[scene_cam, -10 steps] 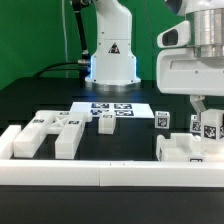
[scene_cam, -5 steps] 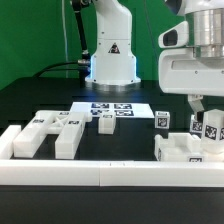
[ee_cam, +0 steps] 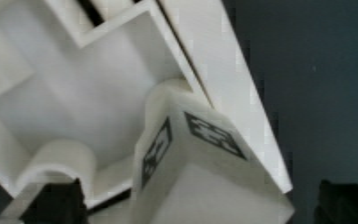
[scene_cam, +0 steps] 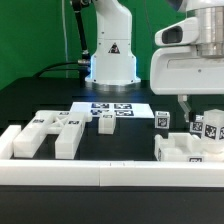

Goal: Assemble chair

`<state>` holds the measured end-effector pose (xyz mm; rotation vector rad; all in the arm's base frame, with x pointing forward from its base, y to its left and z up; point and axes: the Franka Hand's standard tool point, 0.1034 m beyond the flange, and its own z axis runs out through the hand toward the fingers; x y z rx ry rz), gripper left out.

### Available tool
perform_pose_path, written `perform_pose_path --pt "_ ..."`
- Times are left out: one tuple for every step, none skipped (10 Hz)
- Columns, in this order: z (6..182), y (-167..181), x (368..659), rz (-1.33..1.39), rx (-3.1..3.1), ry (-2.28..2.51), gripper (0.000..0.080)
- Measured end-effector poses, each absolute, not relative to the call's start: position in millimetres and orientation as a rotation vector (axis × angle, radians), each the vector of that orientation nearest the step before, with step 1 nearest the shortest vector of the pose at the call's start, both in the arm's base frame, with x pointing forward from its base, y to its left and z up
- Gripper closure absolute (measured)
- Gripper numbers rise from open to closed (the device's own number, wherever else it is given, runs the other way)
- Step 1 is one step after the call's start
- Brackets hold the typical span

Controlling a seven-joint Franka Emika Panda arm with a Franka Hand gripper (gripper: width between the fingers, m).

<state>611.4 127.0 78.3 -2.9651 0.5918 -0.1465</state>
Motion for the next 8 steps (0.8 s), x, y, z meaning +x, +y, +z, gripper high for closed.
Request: perform_pose_path --pt "77.7 127.3 611.2 -0.157 -3.007 0.397 0.0150" --pt "77.6 127.5 611.1 -0.162 -3.026 0.272 0.0150" --pt "77.5 127.5 610.7 -0.162 -3.038 0.168 0.0150" --pt "77.9 126.1 611.3 -0.166 -3.059 -0.044 0.0150" --pt "78.2 126.4 611.6 -0.169 -3.061 -0.100 0.0150" --pt "78.3 127.0 611.5 -0.175 -3.071 -0.221 0.0150" --pt "78.3 128.6 611.2 -0.176 -3.073 -0.266 0.0150" --pt "78.3 128.3 611.3 -0.180 -3.072 -0.388 0.0150"
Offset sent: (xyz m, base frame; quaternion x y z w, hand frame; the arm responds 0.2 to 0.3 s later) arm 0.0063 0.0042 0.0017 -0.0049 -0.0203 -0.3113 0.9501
